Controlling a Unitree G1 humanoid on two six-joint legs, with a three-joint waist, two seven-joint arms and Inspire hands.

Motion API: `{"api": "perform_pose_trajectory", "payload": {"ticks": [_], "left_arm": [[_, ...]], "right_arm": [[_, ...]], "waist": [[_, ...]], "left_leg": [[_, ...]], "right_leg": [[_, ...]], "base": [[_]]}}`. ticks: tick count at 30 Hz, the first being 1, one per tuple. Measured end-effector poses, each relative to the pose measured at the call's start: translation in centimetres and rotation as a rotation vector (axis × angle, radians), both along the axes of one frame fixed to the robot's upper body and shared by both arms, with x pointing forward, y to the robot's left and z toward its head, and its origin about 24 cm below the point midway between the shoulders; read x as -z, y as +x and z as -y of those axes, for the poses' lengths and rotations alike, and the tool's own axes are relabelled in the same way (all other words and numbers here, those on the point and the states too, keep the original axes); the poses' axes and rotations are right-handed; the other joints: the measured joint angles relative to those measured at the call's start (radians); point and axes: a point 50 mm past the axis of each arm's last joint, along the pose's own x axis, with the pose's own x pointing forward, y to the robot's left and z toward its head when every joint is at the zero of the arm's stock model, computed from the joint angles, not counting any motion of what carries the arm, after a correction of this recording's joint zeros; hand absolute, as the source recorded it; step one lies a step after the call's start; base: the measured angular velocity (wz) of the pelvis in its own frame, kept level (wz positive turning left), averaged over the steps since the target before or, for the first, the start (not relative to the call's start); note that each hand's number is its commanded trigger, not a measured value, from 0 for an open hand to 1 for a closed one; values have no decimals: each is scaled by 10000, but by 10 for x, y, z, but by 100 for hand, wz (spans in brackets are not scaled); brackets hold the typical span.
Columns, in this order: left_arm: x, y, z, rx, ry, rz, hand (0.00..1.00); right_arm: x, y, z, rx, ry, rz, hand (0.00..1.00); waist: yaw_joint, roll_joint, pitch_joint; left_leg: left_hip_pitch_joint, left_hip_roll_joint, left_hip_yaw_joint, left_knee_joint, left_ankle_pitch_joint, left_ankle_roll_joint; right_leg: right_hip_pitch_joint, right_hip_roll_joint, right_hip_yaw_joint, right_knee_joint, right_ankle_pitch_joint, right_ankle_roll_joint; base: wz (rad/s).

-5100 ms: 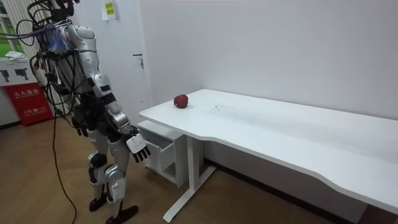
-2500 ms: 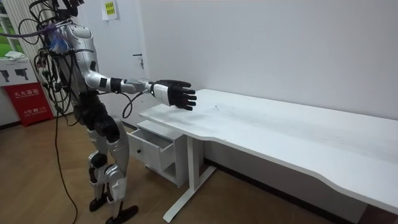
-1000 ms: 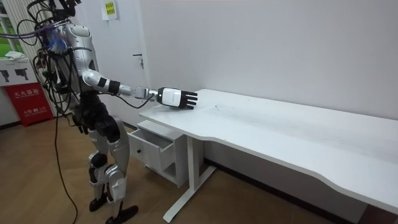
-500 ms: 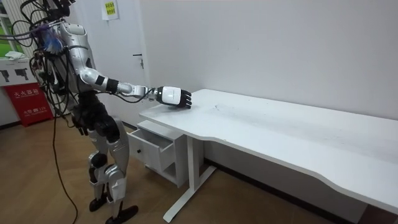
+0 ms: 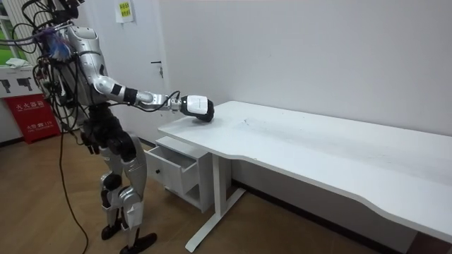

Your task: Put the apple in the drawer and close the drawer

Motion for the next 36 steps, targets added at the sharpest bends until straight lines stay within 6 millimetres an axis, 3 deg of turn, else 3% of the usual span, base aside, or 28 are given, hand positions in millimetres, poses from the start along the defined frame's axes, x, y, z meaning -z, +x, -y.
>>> {"api": "perform_pose_trajectory", "payload": {"ticks": [4,9,17,24,30,36], "left_arm": [[0,7,0,75,6,177,0],[-1,17,-2,382,78,352,0],[0,25,2,826,37,457,0],[2,39,10,1499,-110,626,0],[2,41,10,1519,-140,652,0],[3,42,13,1620,-222,637,0]], "right_arm": [[-4,9,-15,-999,-123,-26,100],[-8,24,-49,-2918,-98,-14,100],[-11,32,-72,-4387,-500,-290,100],[1,30,-135,-7278,480,-978,100],[-6,33,-155,-8490,555,-974,100],[-5,32,-157,-8855,696,-1269,100]], "waist": [[1,-30,-20],[244,-4,-8],[569,42,-9],[949,177,31],[1125,272,56],[1131,244,57]], "left_leg": [[-57,-1,3,-8,8,-8],[-54,-2,-24,1,8,-8],[-139,-5,-75,30,2,-13],[-364,-30,-344,163,2,-13],[-536,-34,-424,199,5,-14],[-535,-43,-429,190,5,-12]], "right_leg": [[-59,1,-12,6,0,-1],[-44,-7,-97,-3,0,0],[-88,1,-109,1,1,-1],[-115,-21,-396,-4,8,-12],[-227,-19,-403,-9,8,-12],[-228,-24,-410,-12,8,-12]], "base": [[-1],[0],[2],[12],[7],[1]]}}
